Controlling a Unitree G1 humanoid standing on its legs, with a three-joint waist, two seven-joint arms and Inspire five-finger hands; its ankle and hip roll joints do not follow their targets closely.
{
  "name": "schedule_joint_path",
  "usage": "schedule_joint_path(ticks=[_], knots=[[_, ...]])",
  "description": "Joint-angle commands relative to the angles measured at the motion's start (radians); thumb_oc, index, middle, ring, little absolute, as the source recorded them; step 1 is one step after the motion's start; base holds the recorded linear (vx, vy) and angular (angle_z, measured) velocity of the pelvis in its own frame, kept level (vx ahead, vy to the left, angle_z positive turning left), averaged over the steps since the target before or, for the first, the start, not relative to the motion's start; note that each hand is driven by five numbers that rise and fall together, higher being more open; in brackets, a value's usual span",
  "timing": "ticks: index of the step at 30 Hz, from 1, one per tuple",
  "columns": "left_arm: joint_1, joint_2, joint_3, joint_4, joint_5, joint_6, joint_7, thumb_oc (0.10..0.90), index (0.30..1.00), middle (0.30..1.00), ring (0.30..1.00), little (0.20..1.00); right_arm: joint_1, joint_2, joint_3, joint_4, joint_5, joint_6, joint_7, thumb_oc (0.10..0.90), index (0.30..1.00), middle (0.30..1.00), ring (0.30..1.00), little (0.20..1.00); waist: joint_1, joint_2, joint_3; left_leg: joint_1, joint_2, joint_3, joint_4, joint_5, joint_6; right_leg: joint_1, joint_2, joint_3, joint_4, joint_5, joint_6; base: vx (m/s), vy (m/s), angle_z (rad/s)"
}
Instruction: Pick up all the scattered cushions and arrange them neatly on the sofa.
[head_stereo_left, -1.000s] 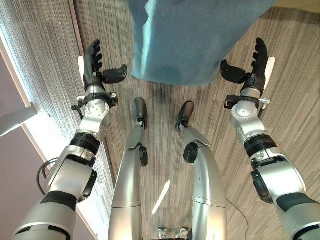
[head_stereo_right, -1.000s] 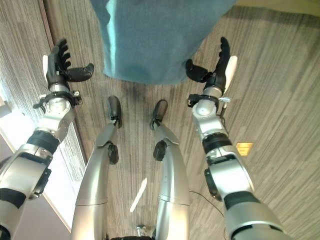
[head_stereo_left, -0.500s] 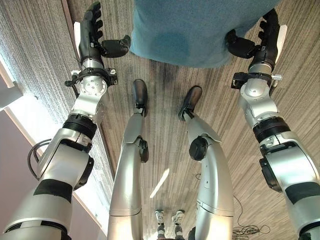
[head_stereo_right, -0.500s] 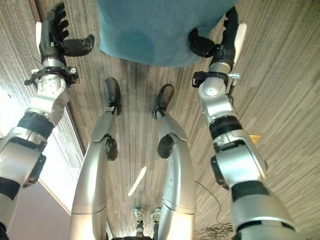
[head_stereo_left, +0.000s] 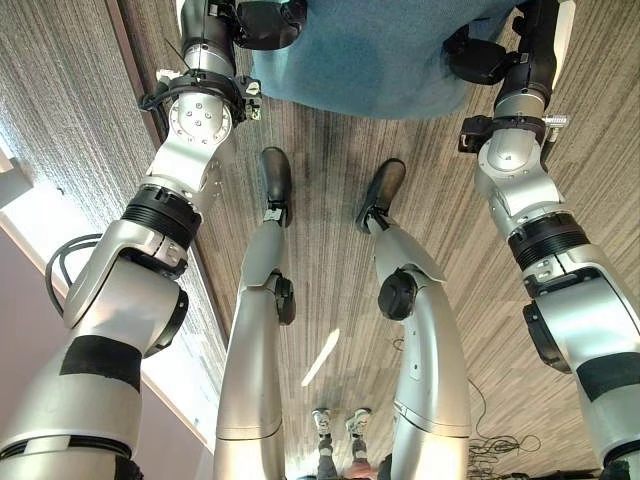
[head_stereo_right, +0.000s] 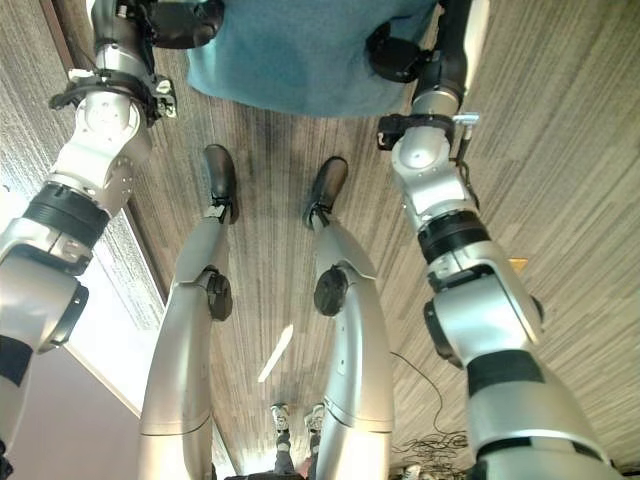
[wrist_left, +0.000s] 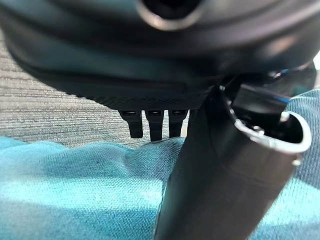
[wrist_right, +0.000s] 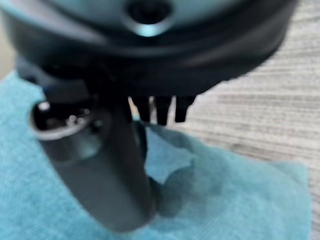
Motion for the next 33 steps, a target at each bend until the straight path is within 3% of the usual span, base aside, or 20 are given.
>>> schedule_joint_path(ticks=[1, 2, 3, 4, 5, 6, 7, 12, 17, 21, 25, 26, 31, 33], knots=[[0.039, -0.083, 0.005, -0.053, 0.031, -0.087, -0.01, 0.8, 0.9, 0.9, 0.9, 0.9, -0.019, 0.115, 0.099, -0.115, -0.071, -0.072, 0.039, 0.8, 0.9, 0.9, 0.9, 0.9, -0.04, 0.011, -0.184, -0.022, -0.012, -0.055, 0.103, -0.183, 0.002, 0.008, 0.025, 0.08, -0.041, -0.039, 0.15, 0.0, -0.01, -0.03], [0.034, -0.094, 0.005, -0.062, 0.026, -0.089, -0.009, 0.8, 0.9, 0.9, 0.9, 0.9, -0.021, 0.12, 0.098, -0.115, -0.068, -0.071, 0.041, 0.8, 0.9, 0.9, 0.9, 0.9, -0.042, 0.012, -0.183, -0.024, -0.013, -0.055, 0.105, -0.184, 0.003, 0.006, 0.026, 0.08, -0.041, -0.038, 0.151, 0.0, 0.0, 0.0], [0.03, -0.112, 0.006, -0.072, 0.019, -0.094, -0.006, 0.8, 0.9, 0.9, 0.9, 0.9, -0.023, 0.13, 0.096, -0.114, -0.057, -0.072, 0.042, 0.59, 0.585, 0.585, 0.585, 0.585, -0.043, 0.013, -0.182, -0.026, -0.014, -0.055, 0.108, -0.185, 0.003, 0.004, 0.026, 0.079, -0.04, -0.036, 0.151, 0.0, 0.0, 0.0], [0.029, -0.124, 0.008, -0.085, 0.017, -0.098, 0.001, 0.8, 0.9, 0.9, 0.9, 0.9, -0.022, 0.139, 0.093, -0.116, -0.046, -0.074, 0.043, 0.433, 0.349, 0.349, 0.349, 0.349, -0.042, 0.015, -0.182, -0.026, -0.013, -0.056, 0.108, -0.186, 0.003, 0.004, 0.027, 0.078, -0.039, -0.036, 0.152, 0.0, 0.0, 0.0], [0.033, -0.135, 0.011, -0.097, 0.012, -0.099, 0.003, 0.8, 0.9, 0.9, 0.9, 0.9, -0.02, 0.146, 0.092, -0.121, -0.041, -0.076, 0.046, 0.433, 0.349, 0.349, 0.349, 0.349, -0.043, 0.017, -0.182, -0.026, -0.014, -0.056, 0.108, -0.186, 0.004, 0.002, 0.029, 0.078, -0.039, -0.034, 0.152, 0.0, 0.0, 0.0], [0.033, -0.135, 0.011, -0.097, 0.012, -0.099, 0.003, 0.536, 0.505, 0.505, 0.505, 0.505, -0.019, 0.146, 0.092, -0.121, -0.041, -0.076, 0.046, 0.4, 0.3, 0.3, 0.3, 0.3, -0.043, 0.017, -0.182, -0.026, -0.014, -0.056, 0.108, -0.186, 0.004, 0.002, 0.029, 0.078, -0.039, -0.034, 0.152, 0.0, 0.0, 0.0], [0.041, -0.146, 0.02, -0.123, 0.003, -0.109, 0.012, 0.4, 0.3, 0.3, 0.3, 0.3, -0.018, 0.155, 0.093, -0.133, -0.038, -0.079, 0.05, 0.4, 0.3, 0.3, 0.3, 0.3, -0.042, 0.019, -0.183, -0.025, -0.015, -0.054, 0.107, -0.186, 0.004, 0.001, 0.032, 0.077, -0.038, -0.032, 0.153, 0.0, 0.0, 0.0], [0.099, -0.111, 0.065, -0.188, -0.013, -0.122, 0.011, 0.4, 0.3, 0.3, 0.3, 0.3, 0.015, 0.128, 0.081, -0.195, -0.064, -0.086, 0.059, 0.4, 0.3, 0.3, 0.3, 0.3, -0.039, 0.028, -0.192, -0.007, -0.014, -0.046, 0.093, -0.182, 0.003, 0.013, 0.038, 0.075, -0.048, -0.021, 0.157, -0.01, 0.001, -0.01], [0.239, -0.096, 0.155, -0.257, -0.017, -0.131, 0.005, 0.4, 0.3, 0.3, 0.3, 0.3, 0.125, 0.134, 0.01, -0.281, -0.089, -0.101, 0.066, 0.4, 0.3, 0.3, 0.3, 0.3, -0.037, 0.039, -0.201, 0.087, -0.013, -0.036, 0.026, -0.163, -0.002, 0.101, 0.044, 0.063, -0.093, 0.0, 0.162, -0.06, 0.021, 0.0], [0.399, -0.146, 0.218, -0.372, 0.008, -0.139, -0.014, 0.4, 0.3, 0.3, 0.3, 0.3, 0.274, 0.166, -0.045, -0.379, -0.119, -0.119, 0.089, 0.4, 0.3, 0.3, 0.3, 0.3, -0.035, 0.04, -0.19, 0.242, -0.016, -0.032, -0.084, -0.134, -0.014, 0.246, 0.042, 0.046, -0.177, 0.028, 0.166, -0.08, 0.019, 0.02], [0.504, -0.199, 0.222, -0.443, 0.045, -0.138, -0.026, 0.4, 0.3, 0.3, 0.3, 0.3, 0.391, 0.186, -0.075, -0.471, -0.148, -0.13, 0.103, 0.4, 0.3, 0.3, 0.3, 0.3, -0.036, 0.041, -0.183, 0.348, -0.018, -0.031, -0.152, -0.113, -0.032, 0.354, 0.038, 0.033, -0.244, 0.042, 0.169, -0.07, -0.024, 0.02], [0.568, -0.232, 0.225, -0.472, 0.066, -0.139, -0.034, 0.4, 0.3, 0.3, 0.3, 0.3, 0.468, 0.201, -0.088, -0.526, -0.152, -0.144, 0.123, 0.4, 0.3, 0.3, 0.3, 0.3, -0.036, 0.041, -0.188, 0.424, -0.022, -0.034, -0.203, -0.101, -0.046, 0.423, 0.037, 0.018, -0.289, 0.05, 0.171, 0.0, 0.0, 0.0], [0.712, -0.294, 0.216, -0.54, 0.073, -0.147, -0.056, 0.4, 0.3, 0.3, 0.3, 0.3, 0.655, 0.224, -0.1, -0.627, -0.161, -0.157, 0.169, 0.4, 0.3, 0.3, 0.3, 0.3, -0.032, 0.033, -0.209, 0.591, -0.027, -0.041, -0.311, -0.075, -0.073, 0.583, 0.038, -0.012, -0.397, 0.066, 0.177, 0.02, -0.024, 0.02], [0.808, -0.301, 0.196, -0.581, 0.095, -0.146, -0.076, 0.4, 0.3, 0.3, 0.3, 0.3, 0.778, 0.23, -0.11, -0.689, -0.158, -0.166, 0.2, 0.4, 0.3, 0.3, 0.3, 0.3, -0.027, 0.029, -0.234, 0.723, -0.025, -0.046, -0.375, -0.062, -0.084, 0.714, 0.046, -0.037, -0.472, 0.074, 0.182, 0.03, -0.048, -0.04]])
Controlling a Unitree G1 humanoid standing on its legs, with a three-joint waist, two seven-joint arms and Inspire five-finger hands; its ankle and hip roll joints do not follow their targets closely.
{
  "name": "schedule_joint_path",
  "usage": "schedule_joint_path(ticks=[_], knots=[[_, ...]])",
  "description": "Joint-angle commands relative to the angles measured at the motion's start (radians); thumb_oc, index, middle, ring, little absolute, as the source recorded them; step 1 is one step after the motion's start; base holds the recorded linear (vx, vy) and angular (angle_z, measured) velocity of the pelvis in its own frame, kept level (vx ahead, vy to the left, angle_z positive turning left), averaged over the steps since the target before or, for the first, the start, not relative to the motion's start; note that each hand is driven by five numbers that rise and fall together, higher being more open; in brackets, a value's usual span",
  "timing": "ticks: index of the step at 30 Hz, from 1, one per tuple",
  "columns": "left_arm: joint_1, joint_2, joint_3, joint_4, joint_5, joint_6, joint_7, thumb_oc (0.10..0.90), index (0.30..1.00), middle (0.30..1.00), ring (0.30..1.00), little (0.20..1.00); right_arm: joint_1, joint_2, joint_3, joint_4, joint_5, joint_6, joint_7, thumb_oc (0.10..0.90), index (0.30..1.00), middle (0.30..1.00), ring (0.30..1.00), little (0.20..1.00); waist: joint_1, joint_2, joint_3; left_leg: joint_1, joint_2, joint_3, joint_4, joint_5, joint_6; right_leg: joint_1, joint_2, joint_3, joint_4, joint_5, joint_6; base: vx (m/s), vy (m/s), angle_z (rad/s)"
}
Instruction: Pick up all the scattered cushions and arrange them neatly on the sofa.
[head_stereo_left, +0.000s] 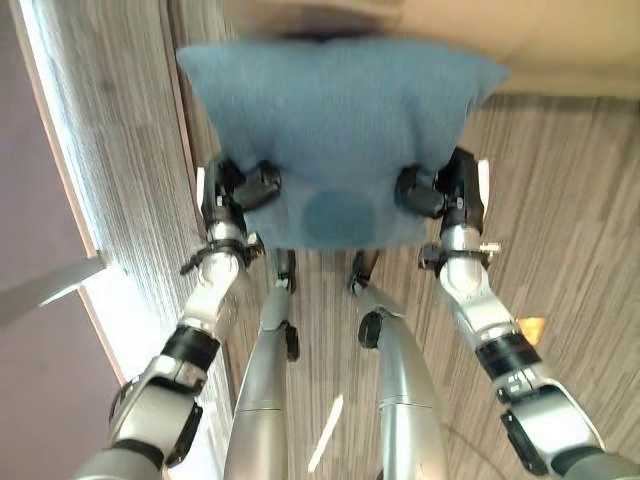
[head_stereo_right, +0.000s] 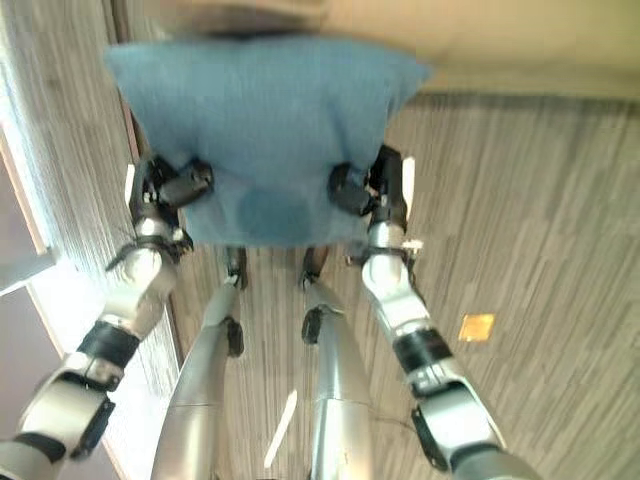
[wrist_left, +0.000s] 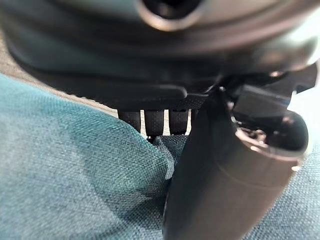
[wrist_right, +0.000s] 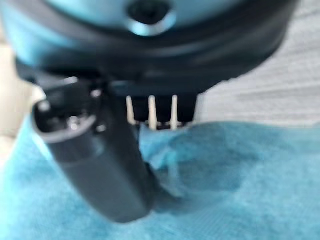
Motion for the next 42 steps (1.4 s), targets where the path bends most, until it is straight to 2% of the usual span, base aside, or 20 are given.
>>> schedule_joint_path(ticks=[1, 2, 4, 5, 6, 8, 9, 15, 19, 20, 22, 23, 26, 27, 28, 31, 37, 39, 40, 42], knots=[[0.002, -0.118, -0.106, -0.132, 0.091, -0.135, -0.119, 0.4, 0.3, 0.3, 0.3, 0.3, 0.036, 0.082, 0.086, -0.134, -0.048, -0.158, 0.107, 0.4, 0.3, 0.3, 0.3, 0.3, -0.012, 0.02, -0.158, 0.094, -0.011, -0.041, 0.004, -0.158, -0.059, 0.152, 0.012, -0.022, -0.224, 0.041, 0.147, -0.06, -0.03, -0.05], [0.067, -0.121, -0.109, -0.152, 0.084, -0.135, -0.135, 0.4, 0.3, 0.3, 0.3, 0.3, 0.102, 0.084, 0.078, -0.173, -0.049, -0.158, 0.125, 0.4, 0.3, 0.3, 0.3, 0.3, -0.012, 0.014, -0.167, 0.168, -0.016, -0.034, -0.029, -0.125, -0.055, 0.236, 0.007, -0.041, -0.27, 0.071, 0.141, -0.05, -0.02, -0.06], [0.1, -0.121, -0.11, -0.157, 0.077, -0.134, -0.147, 0.4, 0.3, 0.3, 0.3, 0.3, 0.136, 0.084, 0.07, -0.189, -0.051, -0.156, 0.133, 0.4, 0.3, 0.3, 0.3, 0.3, -0.011, 0.012, -0.17, 0.215, -0.014, -0.034, -0.047, -0.122, -0.055, 0.286, 0.009, -0.046, -0.291, 0.073, 0.141, 0.02, -0.038, -0.03], [0.17, -0.115, -0.093, -0.183, 0.056, -0.133, -0.163, 0.4, 0.3, 0.3, 0.3, 0.3, 0.193, 0.074, 0.05, -0.228, -0.054, -0.156, 0.15, 0.4, 0.3, 0.3, 0.3, 0.3, -0.005, 0.011, -0.182, 0.299, -0.008, -0.036, -0.073, -0.121, -0.057, 0.371, 0.013, -0.057, -0.31, 0.069, 0.142, 0.06, -0.041, 0.02], [0.172, -0.115, -0.093, -0.184, 0.056, -0.133, -0.163, 0.4, 0.3, 0.3, 0.3, 0.3, 0.194, 0.074, 0.05, -0.229, -0.054, -0.156, 0.15, 0.4, 0.3, 0.3, 0.3, 0.3, -0.005, 0.011, -0.18, 0.304, -0.008, -0.036, -0.075, -0.121, -0.057, 0.376, 0.013, -0.057, -0.311, 0.069, 0.142, 0.09, -0.067, 0.03], [0.274, -0.098, -0.061, -0.21, 0.042, -0.127, -0.189, 0.4, 0.3, 0.3, 0.3, 0.3, 0.277, 0.045, 0.019, -0.283, -0.073, -0.153, 0.174, 0.4, 0.3, 0.3, 0.3, 0.3, 0.002, 0.011, -0.2, 0.427, 0.002, -0.029, -0.107, -0.126, -0.061, 0.503, 0.026, -0.065, -0.34, 0.056, 0.14, 0.11, -0.061, -0.01], [0.275, -0.098, -0.061, -0.211, 0.042, -0.127, -0.189, 0.4, 0.3, 0.3, 0.3, 0.3, 0.279, 0.045, 0.019, -0.284, -0.073, -0.153, 0.174, 0.4, 0.3, 0.3, 0.3, 0.3, 0.003, 0.011, -0.197, 0.432, 0.003, -0.029, -0.109, -0.125, -0.061, 0.508, 0.027, -0.065, -0.342, 0.056, 0.14, 0.13, -0.078, -0.02], [0.471, -0.042, 0.004, -0.271, 0.048, -0.101, -0.255, 0.4, 0.3, 0.3, 0.3, 0.3, 0.438, 0.015, -0.055, -0.377, -0.067, -0.143, 0.253, 0.4, 0.3, 0.3, 0.3, 0.3, 0.001, 0.016, -0.259, 0.64, 0.041, -0.012, -0.113, -0.158, -0.071, 0.736, 0.066, -0.049, -0.382, 0.004, 0.123, 0.15, -0.096, 0.03], [0.507, -0.048, 0.016, -0.272, 0.051, -0.092, -0.265, 0.4, 0.3, 0.3, 0.3, 0.3, 0.477, 0.015, -0.073, -0.38, -0.076, -0.138, 0.269, 0.4, 0.3, 0.3, 0.3, 0.3, 0.001, 0.014, -0.283, 0.68, 0.05, -0.005, -0.071, -0.181, -0.078, 0.809, 0.08, -0.038, -0.403, -0.012, 0.115, 0.09, -0.073, 0.06], [0.524, -0.056, 0.019, -0.268, 0.046, -0.088, -0.268, 0.4, 0.3, 0.3, 0.3, 0.3, 0.498, 0.02, -0.087, -0.376, -0.078, -0.13, 0.272, 0.4, 0.3, 0.3, 0.3, 0.3, 0.001, 0.011, -0.309, 0.702, 0.055, -0.002, -0.051, -0.187, -0.081, 0.849, 0.081, -0.043, -0.42, -0.017, 0.111, 0.1, -0.059, 0.02], [0.53, -0.058, 0.017, -0.27, 0.046, -0.084, -0.268, 0.4, 0.3, 0.3, 0.3, 0.3, 0.507, 0.022, -0.09, -0.373, -0.077, -0.126, 0.273, 0.4, 0.3, 0.3, 0.3, 0.3, 0.007, 0.01, -0.311, 0.715, 0.051, -0.008, -0.036, -0.189, -0.079, 0.871, 0.082, -0.037, -0.426, -0.016, 0.111, 0.09, -0.009, 0.02], [0.547, -0.064, 0.015, -0.275, 0.05, -0.08, -0.27, 0.4, 0.3, 0.3, 0.3, 0.3, 0.517, 0.029, -0.095, -0.37, -0.074, -0.123, 0.276, 0.4, 0.3, 0.3, 0.3, 0.3, 0.016, 0.01, -0.325, 0.729, 0.019, -0.043, -0.043, -0.203, -0.07, 0.894, 0.087, -0.03, -0.434, -0.015, 0.113, 0.09, 0.01, -0.03], [0.562, -0.066, 0.015, -0.279, 0.064, -0.072, -0.268, 0.4, 0.3, 0.3, 0.3, 0.3, 0.528, 0.04, -0.1, -0.362, -0.069, -0.116, 0.281, 0.4, 0.3, 0.3, 0.3, 0.3, 0.022, 0.011, -0.35, 0.743, -0.023, -0.08, -0.071, -0.208, -0.055, 0.921, 0.086, -0.012, -0.445, -0.007, 0.123, 0.09, 0.028, -0.1], [0.562, -0.065, 0.015, -0.279, 0.064, -0.072, -0.268, 0.4, 0.3, 0.3, 0.3, 0.3, 0.528, 0.04, -0.1, -0.362, -0.069, -0.115, 0.281, 0.4, 0.3, 0.3, 0.3, 0.3, 0.023, 0.01, -0.349, 0.744, -0.023, -0.079, -0.071, -0.208, -0.055, 0.923, 0.086, -0.011, -0.446, -0.007, 0.123, 0.06, 0.083, -0.17], [0.561, -0.07, 0.018, -0.281, 0.067, -0.069, -0.266, 0.4, 0.3, 0.3, 0.3, 0.3, 0.52, 0.042, -0.1, -0.356, -0.068, -0.111, 0.279, 0.4, 0.3, 0.3, 0.3, 0.3, 0.033, 0.009, -0.354, 0.728, -0.055, -0.113, -0.057, -0.21, -0.053, 0.924, 0.087, 0.01, -0.441, -0.002, 0.129, 0.02, 0.097, -0.3], [0.568, -0.071, 0.021, -0.282, 0.071, -0.065, -0.27, 0.4, 0.3, 0.3, 0.3, 0.3, 0.512, 0.044, -0.096, -0.35, -0.073, -0.106, 0.285, 0.4, 0.3, 0.3, 0.3, 0.3, 0.043, 0.018, -0.365, 0.75, -0.067, -0.143, -0.08, -0.218, -0.037, 0.923, 0.097, 0.045, -0.427, -0.006, 0.132, 0.03, 0.092, -0.5], [0.605, -0.061, 0.023, -0.291, 0.077, -0.046, -0.281, 0.4, 0.3, 0.3, 0.3, 0.3, 0.516, 0.051, -0.074, -0.354, -0.091, -0.092, 0.309, 0.4, 0.3, 0.3, 0.3, 0.3, 0.069, 0.03, -0.365, 0.832, -0.044, -0.075, -0.139, -0.222, 0.004, 0.904, 0.097, 0.109, -0.337, -0.014, 0.157, 0.03, 0.142, -0.8], [0.613, -0.042, 0.023, -0.302, 0.086, -0.041, -0.282, 0.4, 0.3, 0.3, 0.3, 0.3, 0.516, 0.06, -0.062, -0.364, -0.096, -0.091, 0.326, 0.4, 0.3, 0.3, 0.3, 0.3, 0.072, 0.036, -0.336, 0.843, -0.023, -0.043, -0.139, -0.223, 0.028, 0.815, 0.096, 0.122, -0.187, -0.008, 0.203, -0.07, 0.107, -1.15], [0.616, -0.036, 0.024, -0.303, 0.09, -0.04, -0.281, 0.4, 0.3, 0.3, 0.3, 0.3, 0.519, 0.066, -0.059, -0.365, -0.093, -0.091, 0.331, 0.4, 0.3, 0.3, 0.3, 0.3, 0.074, 0.037, -0.332, 0.847, -0.017, -0.034, -0.142, -0.224, 0.033, 0.793, 0.09, 0.114, -0.156, -0.007, 0.215, -0.07, 0.057, -1.3], [0.621, -0.03, 0.034, -0.308, 0.091, -0.04, -0.282, 0.4, 0.3, 0.3, 0.3, 0.3, 0.528, 0.074, -0.056, -0.366, -0.095, -0.09, 0.339, 0.4, 0.3, 0.3, 0.3, 0.3, 0.082, 0.037, -0.325, 0.859, -0.01, -0.01, -0.152, -0.232, 0.035, 0.778, 0.042, 0.049, -0.164, 0.0, 0.219, 0.0, -0.047, -1.1]])
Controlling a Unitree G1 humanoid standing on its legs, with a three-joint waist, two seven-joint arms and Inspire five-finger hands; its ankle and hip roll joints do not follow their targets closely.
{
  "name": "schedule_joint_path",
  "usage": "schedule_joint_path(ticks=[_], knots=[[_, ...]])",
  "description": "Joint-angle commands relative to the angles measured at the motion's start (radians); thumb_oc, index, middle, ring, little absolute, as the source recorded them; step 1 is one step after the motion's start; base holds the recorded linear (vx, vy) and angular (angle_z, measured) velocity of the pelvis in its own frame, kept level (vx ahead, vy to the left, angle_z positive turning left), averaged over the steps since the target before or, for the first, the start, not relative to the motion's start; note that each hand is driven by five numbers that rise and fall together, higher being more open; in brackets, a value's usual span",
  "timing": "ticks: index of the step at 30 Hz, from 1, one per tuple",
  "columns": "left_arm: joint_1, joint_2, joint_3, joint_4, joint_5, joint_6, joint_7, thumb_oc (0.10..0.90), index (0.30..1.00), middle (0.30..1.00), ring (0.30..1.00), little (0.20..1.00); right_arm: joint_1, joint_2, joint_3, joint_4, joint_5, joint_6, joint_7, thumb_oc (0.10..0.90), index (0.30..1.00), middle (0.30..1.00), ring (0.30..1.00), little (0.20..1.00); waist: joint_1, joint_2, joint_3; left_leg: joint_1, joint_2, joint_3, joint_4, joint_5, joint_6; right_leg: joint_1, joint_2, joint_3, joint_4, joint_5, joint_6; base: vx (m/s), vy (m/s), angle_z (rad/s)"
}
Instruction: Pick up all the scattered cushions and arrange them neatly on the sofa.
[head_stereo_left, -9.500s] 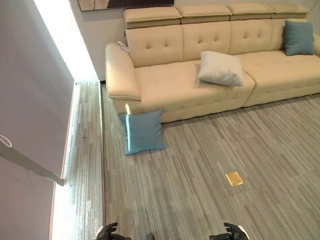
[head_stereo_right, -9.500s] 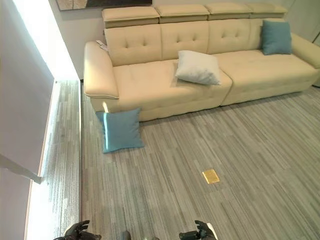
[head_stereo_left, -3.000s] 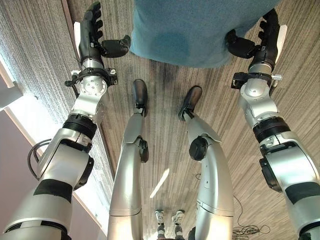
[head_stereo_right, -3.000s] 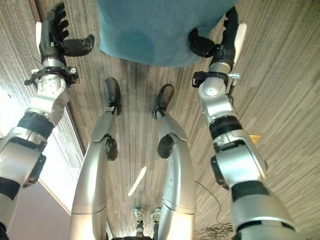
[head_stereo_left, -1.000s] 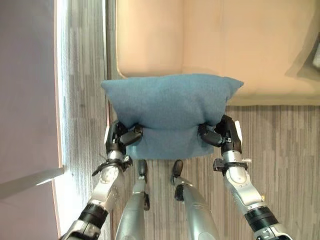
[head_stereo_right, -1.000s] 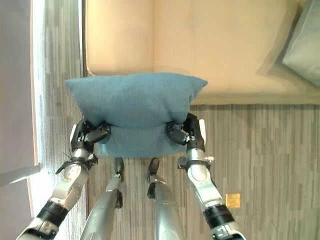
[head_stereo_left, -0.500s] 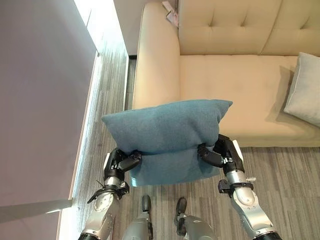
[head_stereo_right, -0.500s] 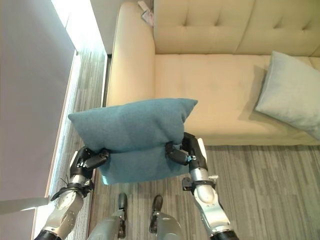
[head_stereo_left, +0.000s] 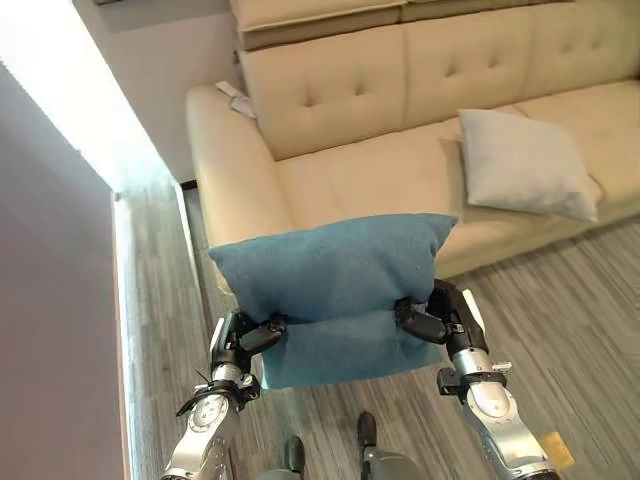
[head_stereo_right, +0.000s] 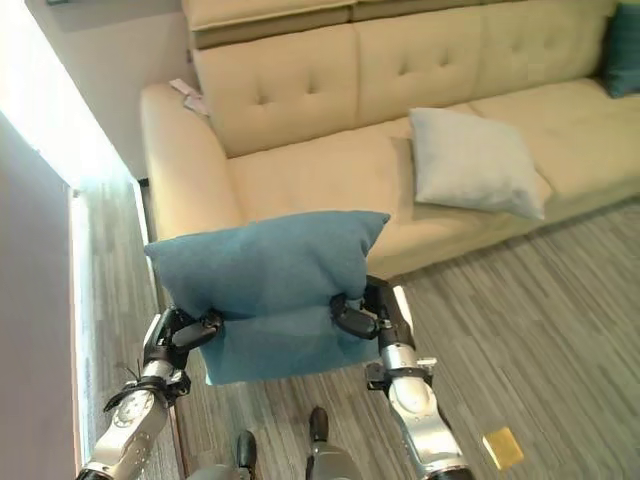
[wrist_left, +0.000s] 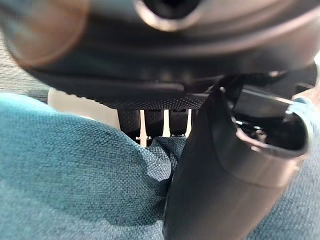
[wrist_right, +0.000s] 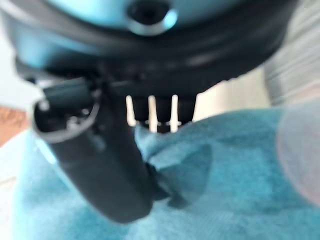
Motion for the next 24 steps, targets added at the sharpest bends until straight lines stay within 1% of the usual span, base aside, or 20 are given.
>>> schedule_joint_path(ticks=[1, 2, 3, 4, 5, 6, 7, 11, 12, 13, 14, 15, 16, 17, 19, 20, 21, 22, 23, 24], knots=[[-0.027, -0.019, 0.006, -0.154, 0.046, -0.084, -0.088, 0.4, 0.3, 0.3, 0.3, 0.3, -0.066, 0.043, 0.013, -0.133, -0.004, -0.125, 0.064, 0.4, 0.3, 0.3, 0.3, 0.3, 0.063, 0.003, -0.081, 0.003, -0.025, -0.089, 0.013, -0.098, 0.0, 0.095, -0.083, -0.155, 0.011, -0.105, -0.016, 0.03, -0.094, -0.75], [-0.027, -0.019, 0.006, -0.154, 0.046, -0.084, -0.088, 0.4, 0.3, 0.3, 0.3, 0.3, -0.066, 0.043, 0.013, -0.133, -0.004, -0.125, 0.064, 0.4, 0.3, 0.3, 0.3, 0.3, 0.063, 0.003, -0.081, 0.003, -0.025, -0.089, 0.013, -0.098, 0.0, 0.095, -0.083, -0.155, 0.011, -0.105, -0.016, 0.15, -0.179, -0.64], [-0.03, -0.02, 0.011, -0.158, 0.042, -0.083, -0.083, 0.4, 0.3, 0.3, 0.3, 0.3, -0.076, 0.04, 0.013, -0.143, 0.0, -0.122, 0.065, 0.4, 0.3, 0.3, 0.3, 0.3, 0.063, 0.001, -0.082, 0.021, -0.017, -0.074, 0.003, -0.103, -0.004, 0.075, -0.102, -0.186, -0.061, -0.068, -0.015, 0.12, -0.104, -0.74], [-0.03, -0.02, 0.011, -0.158, 0.042, -0.083, -0.083, 0.4, 0.3, 0.3, 0.3, 0.3, -0.076, 0.04, 0.013, -0.143, 0.0, -0.121, 0.065, 0.4, 0.3, 0.3, 0.3, 0.3, 0.063, 0.001, -0.081, 0.021, -0.017, -0.074, 0.003, -0.104, -0.004, 0.076, -0.101, -0.186, -0.062, -0.067, -0.015, 0.24, -0.183, -0.79], [-0.03, -0.019, 0.006, -0.151, 0.046, -0.084, -0.088, 0.4, 0.3, 0.3, 0.3, 0.3, -0.079, 0.036, 0.016, -0.148, -0.002, -0.12, 0.069, 0.4, 0.3, 0.3, 0.3, 0.3, 0.056, -0.012, -0.093, 0.044, -0.024, -0.072, -0.012, -0.115, -0.011, 0.093, -0.095, -0.177, -0.111, -0.052, -0.012, 0.24, -0.194, -0.43], [-0.035, -0.022, 0.001, -0.149, 0.044, -0.084, -0.087, 0.4, 0.3, 0.3, 0.3, 0.3, -0.081, 0.03, 0.018, -0.148, 0.004, -0.119, 0.066, 0.4, 0.3, 0.3, 0.3, 0.3, 0.051, -0.017, -0.1, 0.053, -0.022, -0.076, -0.002, -0.127, -0.022, 0.111, -0.09, -0.184, -0.132, -0.044, -0.019, 0.3, -0.273, -0.04], [-0.041, -0.026, -0.005, -0.15, 0.039, -0.083, -0.086, 0.4, 0.3, 0.3, 0.3, 0.3, -0.079, 0.025, 0.017, -0.152, 0.01, -0.118, 0.064, 0.4, 0.3, 0.3, 0.3, 0.3, 0.048, -0.016, -0.098, 0.055, -0.011, -0.082, 0.02, -0.145, -0.034, 0.123, -0.082, -0.185, -0.135, -0.051, -0.024, 0.17, -0.195, 0.39], [-0.041, -0.026, -0.005, -0.15, 0.039, -0.083, -0.086, 0.4, 0.3, 0.3, 0.3, 0.3, -0.08, 0.026, 0.017, -0.152, 0.01, -0.118, 0.064, 0.4, 0.3, 0.3, 0.3, 0.3, 0.045, -0.019, -0.101, 0.048, -0.014, -0.083, 0.021, -0.141, -0.034, 0.119, -0.085, -0.186, -0.137, -0.048, -0.025, 0.03, -0.052, 0.0], [-0.053, -0.035, -0.017, -0.149, 0.032, -0.083, -0.088, 0.4, 0.3, 0.3, 0.3, 0.3, -0.074, 0.014, 0.013, -0.161, 0.013, -0.118, 0.061, 0.4, 0.3, 0.3, 0.3, 0.3, 0.038, -0.019, -0.098, 0.033, 0.009, -0.092, 0.093, -0.166, -0.053, 0.146, -0.073, -0.198, -0.154, -0.062, -0.041, 0.12, -0.336, -0.14], [-0.089, -0.057, -0.042, -0.131, 0.021, -0.085, -0.084, 0.4, 0.3, 0.3, 0.3, 0.3, -0.077, -0.009, 0.005, -0.161, 0.012, -0.122, 0.038, 0.4, 0.3, 0.3, 0.3, 0.3, 0.036, -0.031, -0.062, -0.093, 0.043, -0.077, 0.341, -0.124, -0.096, 0.195, -0.066, -0.217, -0.178, -0.086, -0.076, 0.17, -0.418, 0.12], [-0.104, -0.064, -0.045, -0.128, 0.022, -0.088, -0.082, 0.4, 0.3, 0.3, 0.3, 0.3, -0.078, -0.017, 0.0, -0.159, 0.01, -0.117, 0.03, 0.4, 0.3, 0.3, 0.3, 0.3, 0.039, -0.036, -0.055, -0.172, 0.037, -0.09, 0.431, -0.113, -0.093, 0.214, -0.053, -0.226, -0.201, -0.102, -0.093, 0.22, -0.332, 0.79], [-0.095, -0.065, -0.046, -0.132, 0.026, -0.089, -0.086, 0.4, 0.3, 0.3, 0.3, 0.3, -0.068, -0.019, -0.004, -0.162, 0.009, -0.117, 0.034, 0.4, 0.3, 0.3, 0.3, 0.3, 0.051, -0.043, -0.056, -0.208, 0.001, -0.111, 0.399, -0.151, -0.079, 0.236, -0.044, -0.217, -0.215, -0.113, -0.092, 0.25, -0.136, 1.08], [-0.09, -0.065, -0.048, -0.13, 0.027, -0.086, -0.091, 0.4, 0.3, 0.3, 0.3, 0.3, -0.061, -0.021, -0.01, -0.161, 0.008, -0.116, 0.037, 0.4, 0.3, 0.3, 0.3, 0.3, 0.049, -0.05, -0.064, -0.22, -0.009, -0.101, 0.358, -0.148, -0.072, 0.24, -0.046, -0.225, -0.221, -0.115, -0.087, 0.2, -0.054, 0.87], [-0.089, -0.065, -0.048, -0.13, 0.027, -0.086, -0.091, 0.4, 0.3, 0.3, 0.3, 0.3, -0.059, -0.021, -0.01, -0.161, 0.008, -0.116, 0.037, 0.4, 0.3, 0.3, 0.3, 0.3, 0.052, -0.049, -0.062, -0.215, -0.007, -0.1, 0.36, -0.154, -0.072, 0.246, -0.044, -0.223, -0.221, -0.117, -0.087, 0.13, -0.014, 0.05], [-0.089, -0.064, -0.054, -0.126, 0.035, -0.078, -0.095, 0.4, 0.3, 0.3, 0.3, 0.3, -0.048, -0.021, -0.022, -0.159, 0.005, -0.115, 0.032, 0.4, 0.3, 0.3, 0.3, 0.3, 0.05, -0.051, -0.073, -0.246, -0.003, -0.052, 0.282, -0.111, -0.062, 0.268, -0.034, -0.235, -0.235, -0.13, -0.085, 0.21, 0.008, -0.16], [-0.088, -0.062, -0.056, -0.122, 0.04, -0.075, -0.099, 0.4, 0.3, 0.3, 0.3, 0.3, -0.045, -0.019, -0.026, -0.158, 0.006, -0.115, 0.029, 0.4, 0.3, 0.3, 0.3, 0.3, 0.053, -0.044, -0.08, -0.257, 0.001, -0.032, 0.24, -0.097, -0.068, 0.294, -0.015, -0.227, -0.245, -0.153, -0.081, 0.23, 0.03, 0.15], [-0.089, -0.061, -0.058, -0.118, 0.046, -0.071, -0.099, 0.4, 0.3, 0.3, 0.3, 0.3, -0.045, -0.018, -0.028, -0.155, 0.008, -0.115, 0.026, 0.4, 0.3, 0.3, 0.3, 0.3, 0.061, -0.045, -0.082, -0.266, -0.005, -0.007, 0.189, -0.045, -0.063, 0.301, -0.009, -0.231, -0.249, -0.152, -0.086, 0.32, 0.039, 0.22], [-0.086, -0.059, -0.054, -0.123, 0.05, -0.067, -0.09, 0.4, 0.3, 0.3, 0.3, 0.3, -0.042, -0.006, -0.03, -0.145, 0.015, -0.111, 0.013, 0.4, 0.3, 0.3, 0.3, 0.3, 0.078, -0.046, -0.079, -0.31, -0.014, 0.008, 0.148, -0.002, -0.072, 0.328, 0.011, -0.224, -0.249, -0.177, -0.089, 0.35, 0.086, 0.22], [-0.069, -0.054, -0.044, -0.137, 0.047, -0.065, -0.093, 0.4, 0.3, 0.3, 0.3, 0.3, -0.044, 0.004, -0.026, -0.144, 0.018, -0.109, 0.02, 0.4, 0.3, 0.3, 0.3, 0.3, 0.099, -0.043, -0.083, -0.301, -0.009, -0.002, 0.11, 0.019, -0.068, 0.346, 0.025, -0.214, -0.241, -0.193, -0.089, 0.34, 0.07, 0.05], [-0.069, -0.054, -0.044, -0.137, 0.047, -0.065, -0.093, 0.4, 0.3, 0.3, 0.3, 0.3, -0.044, 0.004, -0.026, -0.144, 0.018, -0.109, 0.02, 0.4, 0.3, 0.3, 0.3, 0.3, 0.1, -0.043, -0.082, -0.298, -0.01, -0.002, 0.106, 0.021, -0.068, 0.347, 0.024, -0.213, -0.241, -0.194, -0.089, 0.29, 0.092, -0.15]])
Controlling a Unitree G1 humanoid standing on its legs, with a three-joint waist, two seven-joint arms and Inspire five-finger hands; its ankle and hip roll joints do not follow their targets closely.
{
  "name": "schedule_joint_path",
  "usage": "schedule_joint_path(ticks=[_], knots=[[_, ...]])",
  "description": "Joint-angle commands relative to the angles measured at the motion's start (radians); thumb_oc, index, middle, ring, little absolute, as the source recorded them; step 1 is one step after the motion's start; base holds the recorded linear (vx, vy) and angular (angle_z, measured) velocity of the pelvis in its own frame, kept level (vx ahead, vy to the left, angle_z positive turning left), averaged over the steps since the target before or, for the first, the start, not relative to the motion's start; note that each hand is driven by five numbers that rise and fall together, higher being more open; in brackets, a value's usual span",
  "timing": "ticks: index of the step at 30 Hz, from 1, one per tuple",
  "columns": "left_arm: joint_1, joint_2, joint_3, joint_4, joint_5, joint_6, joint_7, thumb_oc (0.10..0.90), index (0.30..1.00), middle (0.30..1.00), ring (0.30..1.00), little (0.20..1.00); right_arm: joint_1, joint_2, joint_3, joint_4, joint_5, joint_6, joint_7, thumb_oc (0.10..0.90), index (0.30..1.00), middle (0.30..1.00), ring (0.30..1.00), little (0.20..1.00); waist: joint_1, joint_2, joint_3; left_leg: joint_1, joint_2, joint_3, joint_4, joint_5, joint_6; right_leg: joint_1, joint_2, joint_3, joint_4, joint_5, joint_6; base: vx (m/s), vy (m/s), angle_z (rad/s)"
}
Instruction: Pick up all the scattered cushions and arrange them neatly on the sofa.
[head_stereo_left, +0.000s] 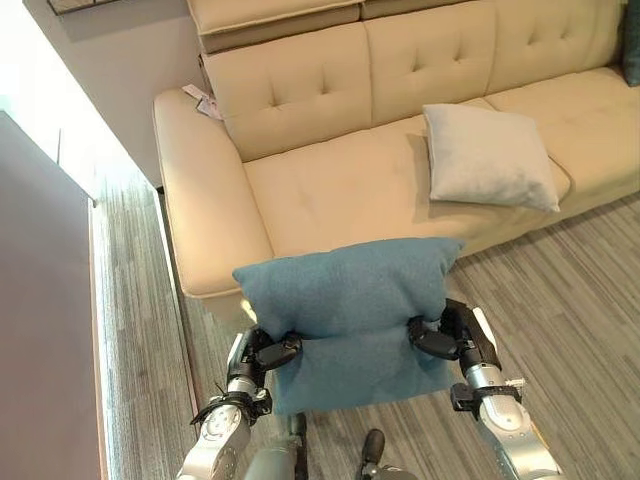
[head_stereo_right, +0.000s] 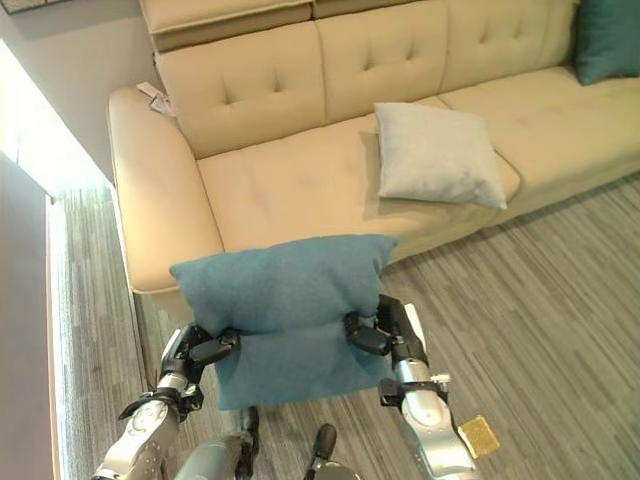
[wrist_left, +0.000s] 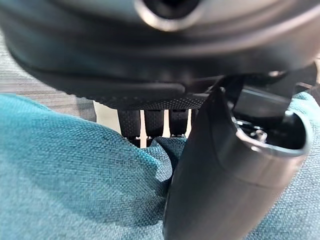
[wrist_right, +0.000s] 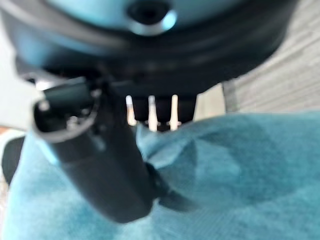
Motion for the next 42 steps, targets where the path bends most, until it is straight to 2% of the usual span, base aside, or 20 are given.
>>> schedule_joint_path(ticks=[1, 4, 6, 7, 8, 11, 13, 17, 19, 22, 25, 29, 30, 31, 33, 37, 39, 40, 41, 42], knots=[[-0.06, 0.017, 0.009, -0.181, 0.024, -0.107, -0.07, 0.4, 0.3, 0.3, 0.3, 0.3, -0.095, 0.051, 0.044, -0.167, 0.021, -0.148, 0.015, 0.4, 0.3, 0.3, 0.3, 0.3, 0.036, -0.023, -0.077, 0.032, -0.001, -0.02, 0.028, -0.004, 0.029, 0.124, 0.08, 0.025, 0.014, -0.127, 0.067, 0.18, 0.067, -0.44], [-0.04, 0.029, 0.016, -0.183, 0.024, -0.099, -0.075, 0.4, 0.3, 0.3, 0.3, 0.3, -0.094, 0.071, 0.052, -0.166, 0.019, -0.148, 0.03, 0.4, 0.3, 0.3, 0.3, 0.3, 0.044, -0.034, -0.102, 0.074, -0.014, -0.033, 0.004, -0.007, 0.047, 0.138, 0.059, 0.031, 0.053, -0.148, 0.08, 0.28, 0.107, -0.22], [-0.034, 0.045, 0.026, -0.19, 0.026, -0.096, -0.077, 0.4, 0.3, 0.3, 0.3, 0.3, -0.103, 0.093, 0.06, -0.177, 0.012, -0.151, 0.041, 0.4, 0.3, 0.3, 0.3, 0.3, 0.045, -0.034, -0.109, 0.139, -0.025, -0.016, -0.023, -0.029, 0.074, 0.106, 0.013, 0.028, 0.201, -0.152, 0.109, 0.26, 0.19, 0.15], [-0.034, 0.045, 0.026, -0.19, 0.026, -0.096, -0.077, 0.4, 0.3, 0.3, 0.3, 0.3, -0.104, 0.093, 0.06, -0.176, 0.012, -0.151, 0.041, 0.4, 0.3, 0.3, 0.3, 0.3, 0.045, -0.033, -0.11, 0.135, -0.023, -0.016, -0.023, -0.027, 0.074, 0.103, 0.014, 0.029, 0.2, -0.149, 0.109, 0.23, 0.214, 0.06], [-0.042, 0.054, 0.028, -0.195, 0.027, -0.1, -0.07, 0.4, 0.3, 0.3, 0.3, 0.3, -0.113, 0.099, 0.065, -0.184, 0.0, -0.146, 0.044, 0.4, 0.3, 0.3, 0.3, 0.3, 0.032, -0.023, -0.1, 0.169, -0.023, -0.018, -0.031, -0.038, 0.088, 0.054, -0.011, 0.036, 0.33, -0.117, 0.125, 0.13, 0.135, 0.02], [-0.05, 0.061, 0.032, -0.199, 0.032, -0.105, -0.063, 0.4, 0.3, 0.3, 0.3, 0.3, -0.117, 0.107, 0.068, -0.187, -0.005, -0.144, 0.049, 0.4, 0.3, 0.3, 0.3, 0.3, 0.022, -0.008, -0.095, 0.2, -0.019, -0.019, -0.044, -0.05, 0.097, -0.001, -0.036, 0.03, 0.407, -0.088, 0.136, 0.11, 0.072, 0.19], [-0.054, 0.066, 0.036, -0.214, 0.038, -0.107, -0.061, 0.4, 0.3, 0.3, 0.3, 0.3, -0.127, 0.108, 0.073, -0.182, -0.005, -0.14, 0.055, 0.4, 0.3, 0.3, 0.3, 0.3, 0.017, 0.006, -0.096, 0.236, -0.008, -0.017, -0.057, -0.068, 0.094, -0.028, -0.064, -0.003, 0.324, -0.086, 0.12, 0.18, -0.014, 0.25], [-0.044, 0.062, 0.046, -0.218, 0.036, -0.106, -0.061, 0.4, 0.3, 0.3, 0.3, 0.3, -0.149, 0.109, 0.082, -0.175, 0.007, -0.138, 0.058, 0.4, 0.3, 0.3, 0.3, 0.3, 0.019, 0.007, -0.088, 0.285, -0.004, -0.011, -0.07, -0.093, 0.09, -0.055, -0.07, -0.007, 0.199, -0.037, 0.129, 0.17, -0.082, -0.1], [-0.04, 0.053, 0.056, -0.214, 0.032, -0.108, -0.063, 0.4, 0.3, 0.3, 0.3, 0.3, -0.158, 0.11, 0.089, -0.178, 0.011, -0.136, 0.061, 0.4, 0.3, 0.3, 0.3, 0.3, 0.013, 0.006, -0.084, 0.321, 0.003, -0.016, -0.089, -0.102, 0.079, -0.102, -0.074, 0.008, 0.109, 0.023, 0.15, 0.2, -0.147, -0.15], [-0.047, 0.047, 0.056, -0.203, 0.03, -0.114, -0.07, 0.4, 0.3, 0.3, 0.3, 0.3, -0.154, 0.109, 0.09, -0.18, 0.012, -0.133, 0.067, 0.4, 0.3, 0.3, 0.3, 0.3, -0.002, -0.007, -0.08, 0.35, 0.003, -0.032, -0.095, -0.12, 0.068, -0.113, -0.065, 0.06, 0.07, 0.051, 0.159, 0.19, -0.173, -0.15], [-0.043, 0.036, 0.051, -0.196, 0.025, -0.114, -0.078, 0.4, 0.3, 0.3, 0.3, 0.3, -0.14, 0.11, 0.086, -0.176, 0.01, -0.134, 0.07, 0.4, 0.3, 0.3, 0.3, 0.3, -0.009, -0.015, -0.091, 0.372, 0.009, -0.043, -0.101, -0.131, 0.053, -0.088, -0.056, 0.067, 0.046, 0.063, 0.154, 0.19, -0.188, -0.14], [-0.058, 0.018, 0.022, -0.18, 0.0, -0.109, -0.088, 0.4, 0.3, 0.3, 0.3, 0.3, -0.12, 0.084, 0.07, -0.175, 0.017, -0.137, 0.065, 0.4, 0.3, 0.3, 0.3, 0.3, -0.03, -0.016, -0.092, 0.344, 0.056, -0.072, -0.017, -0.158, 0.013, -0.054, -0.029, 0.05, 0.032, 0.043, 0.128, 0.16, -0.267, 0.14], [-0.079, 0.01, 0.002, -0.172, -0.006, -0.106, -0.087, 0.4, 0.3, 0.3, 0.3, 0.3, -0.119, 0.064, 0.061, -0.179, 0.024, -0.139, 0.056, 0.4, 0.3, 0.3, 0.3, 0.3, -0.035, -0.022, -0.073, 0.286, 0.082, -0.065, 0.1, -0.158, -0.009, -0.028, -0.025, 0.027, 0.03, 0.016, 0.104, 0.05, -0.162, 0.52], [-0.079, 0.01, 0.002, -0.172, -0.006, -0.106, -0.087, 0.4, 0.3, 0.3, 0.3, 0.3, -0.119, 0.064, 0.061, -0.179, 0.024, -0.139, 0.056, 0.4, 0.3, 0.3, 0.3, 0.3, -0.035, -0.022, -0.073, 0.286, 0.082, -0.065, 0.1, -0.158, -0.009, -0.028, -0.025, 0.027, 0.03, 0.016, 0.104, 0.06, -0.212, 0.6], [-0.093, 0.0, -0.002, -0.167, -0.01, -0.109, -0.085, 0.4, 0.3, 0.3, 0.3, 0.3, -0.119, 0.043, 0.057, -0.171, 0.025, -0.132, 0.047, 0.4, 0.3, 0.3, 0.3, 0.3, -0.03, -0.025, -0.051, 0.196, 0.082, -0.083, 0.244, -0.147, -0.012, 0.013, -0.006, 0.006, 0.009, -0.011, 0.078, 0.12, -0.164, 0.46], [-0.078, -0.003, 0.002, -0.176, -0.008, -0.108, -0.098, 0.4, 0.3, 0.3, 0.3, 0.3, -0.114, 0.042, 0.052, -0.169, 0.029, -0.135, 0.054, 0.4, 0.3, 0.3, 0.3, 0.3, -0.009, -0.041, -0.057, 0.127, -0.011, -0.141, 0.169, -0.153, 0.014, 0.038, 0.011, 0.013, -0.02, -0.025, 0.08, 0.2, -0.085, 0.08], [-0.072, 0.002, 0.003, -0.175, -0.005, -0.101, -0.1, 0.4, 0.3, 0.3, 0.3, 0.3, -0.12, 0.047, 0.052, -0.155, 0.037, -0.137, 0.046, 0.4, 0.3, 0.3, 0.3, 0.3, 0.01, -0.03, -0.06, 0.069, -0.027, -0.138, 0.072, -0.062, 0.017, 0.07, 0.05, 0.019, -0.031, -0.054, 0.076, 0.24, -0.004, 0.11], [-0.072, 0.003, 0.003, -0.175, -0.005, -0.101, -0.1, 0.4, 0.3, 0.3, 0.3, 0.3, -0.12, 0.047, 0.052, -0.155, 0.037, -0.137, 0.047, 0.4, 0.3, 0.3, 0.3, 0.3, 0.011, -0.031, -0.06, 0.072, -0.028, -0.136, 0.066, -0.059, 0.017, 0.07, 0.049, 0.02, -0.031, -0.055, 0.076, 0.3, 0.019, -0.01], [-0.063, 0.006, 0.009, -0.179, -0.002, -0.097, -0.098, 0.4, 0.3, 0.3, 0.3, 0.3, -0.126, 0.057, 0.05, -0.15, 0.041, -0.136, 0.032, 0.4, 0.3, 0.3, 0.3, 0.3, 0.036, -0.028, -0.06, 0.009, -0.02, -0.065, 0.003, -0.01, 0.013, 0.111, 0.077, 0.029, -0.03, -0.1, 0.066, 0.3, 0.027, -0.11], [-0.062, 0.006, 0.01, -0.179, -0.001, -0.096, -0.096, 0.4, 0.3, 0.3, 0.3, 0.3, -0.129, 0.059, 0.051, -0.152, 0.04, -0.135, 0.031, 0.4, 0.3, 0.3, 0.3, 0.3, 0.044, -0.025, -0.062, -0.003, -0.013, -0.054, 0.006, 0.005, 0.012, 0.118, 0.084, 0.027, -0.026, -0.107, 0.062, 0.42, 0.047, -0.2]])
